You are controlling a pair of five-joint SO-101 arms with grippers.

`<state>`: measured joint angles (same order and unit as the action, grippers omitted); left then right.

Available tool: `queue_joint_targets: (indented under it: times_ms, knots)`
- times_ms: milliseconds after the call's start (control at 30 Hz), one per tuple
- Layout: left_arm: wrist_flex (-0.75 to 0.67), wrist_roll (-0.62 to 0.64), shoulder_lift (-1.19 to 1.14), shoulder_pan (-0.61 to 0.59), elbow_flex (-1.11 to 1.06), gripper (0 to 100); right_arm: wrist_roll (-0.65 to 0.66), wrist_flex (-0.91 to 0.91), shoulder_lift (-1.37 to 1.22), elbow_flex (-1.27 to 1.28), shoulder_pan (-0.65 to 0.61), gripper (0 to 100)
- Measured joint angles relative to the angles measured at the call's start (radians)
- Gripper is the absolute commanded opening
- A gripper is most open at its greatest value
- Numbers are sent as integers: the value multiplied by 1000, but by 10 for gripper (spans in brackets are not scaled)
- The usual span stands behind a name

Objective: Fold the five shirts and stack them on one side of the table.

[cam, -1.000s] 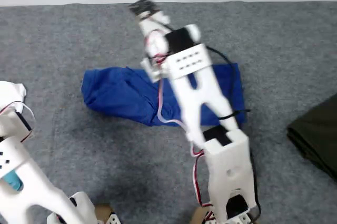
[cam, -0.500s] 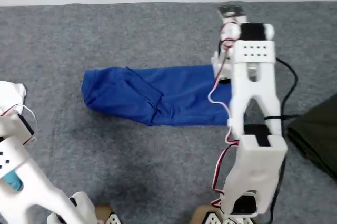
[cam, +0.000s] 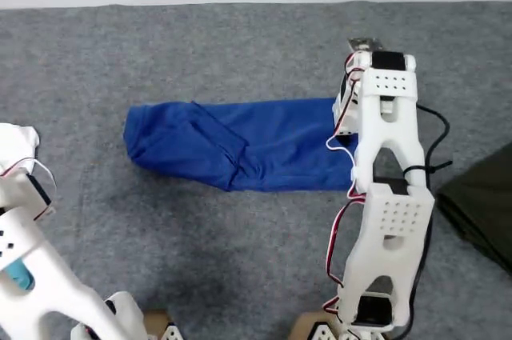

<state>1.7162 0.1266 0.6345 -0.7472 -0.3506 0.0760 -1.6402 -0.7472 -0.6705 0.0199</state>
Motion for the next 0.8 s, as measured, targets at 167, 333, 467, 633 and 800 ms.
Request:
queue_joint_targets:
  times_ms: [167, 333, 467, 633, 800]
  knots:
    - [0, 0, 0, 0, 0, 4, 0, 41, -52, 0, 0, 219]
    - [0, 0, 0, 0, 0, 4, 0, 60, -121, 0, 0, 128]
    - [0, 0, 0, 0, 0, 4, 0, 64, -138, -5, 11, 62]
    - [0, 0, 0, 0, 0, 4, 0, 64, -146, -14, 14, 56]
    - [0, 0, 0, 0, 0, 4, 0, 64, -121, -3, 12, 6]
